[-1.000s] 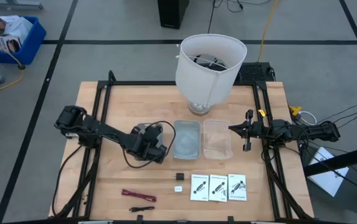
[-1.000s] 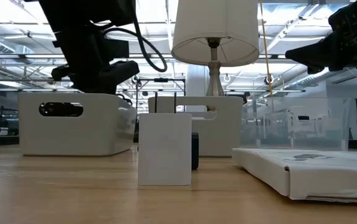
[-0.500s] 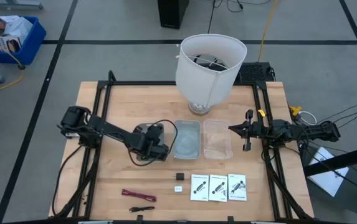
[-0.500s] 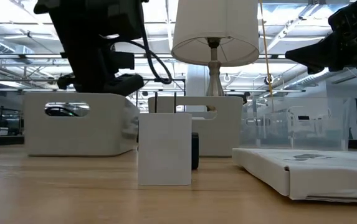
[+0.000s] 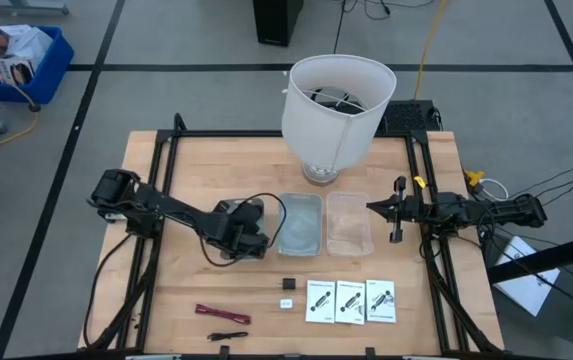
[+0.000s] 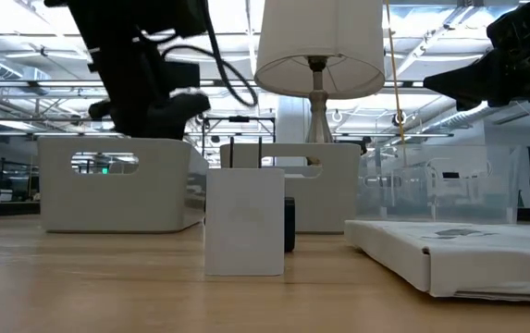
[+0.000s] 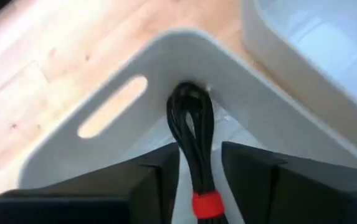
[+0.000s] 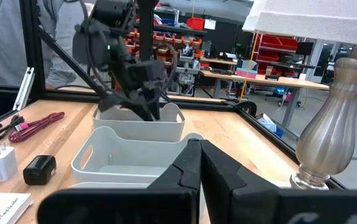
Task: Pick and place items into bin
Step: Put the top black charger cable into the left gray bin, then put the pink charger cable into the left gray bin
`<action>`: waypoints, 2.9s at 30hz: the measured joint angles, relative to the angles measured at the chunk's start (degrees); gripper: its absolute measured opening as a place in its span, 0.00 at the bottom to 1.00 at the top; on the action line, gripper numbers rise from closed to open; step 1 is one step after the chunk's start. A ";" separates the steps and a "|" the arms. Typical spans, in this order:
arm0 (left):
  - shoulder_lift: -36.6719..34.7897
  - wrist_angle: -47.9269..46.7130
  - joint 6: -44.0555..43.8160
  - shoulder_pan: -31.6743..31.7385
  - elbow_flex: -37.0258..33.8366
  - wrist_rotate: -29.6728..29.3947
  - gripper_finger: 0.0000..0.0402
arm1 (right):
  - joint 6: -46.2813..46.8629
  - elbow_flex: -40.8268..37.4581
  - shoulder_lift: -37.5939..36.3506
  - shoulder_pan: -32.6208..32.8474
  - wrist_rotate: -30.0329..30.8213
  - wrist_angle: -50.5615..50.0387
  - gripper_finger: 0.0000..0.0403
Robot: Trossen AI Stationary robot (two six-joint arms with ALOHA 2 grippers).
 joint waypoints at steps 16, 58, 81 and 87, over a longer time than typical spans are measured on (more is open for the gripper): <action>-12.31 0.02 15.77 -16.16 0.02 14.94 0.45 | 0.00 0.00 0.00 -0.02 0.00 0.00 0.00; 0.79 18.13 11.98 -34.69 0.00 18.26 0.61 | -0.01 0.00 -0.02 0.01 0.00 0.08 0.00; 8.72 15.60 13.05 -32.47 0.13 25.47 0.30 | 0.00 0.00 -0.02 0.01 0.00 0.48 0.00; 6.22 16.27 13.22 -30.37 -0.13 25.47 0.05 | 0.00 0.00 -0.02 0.01 0.00 0.48 0.00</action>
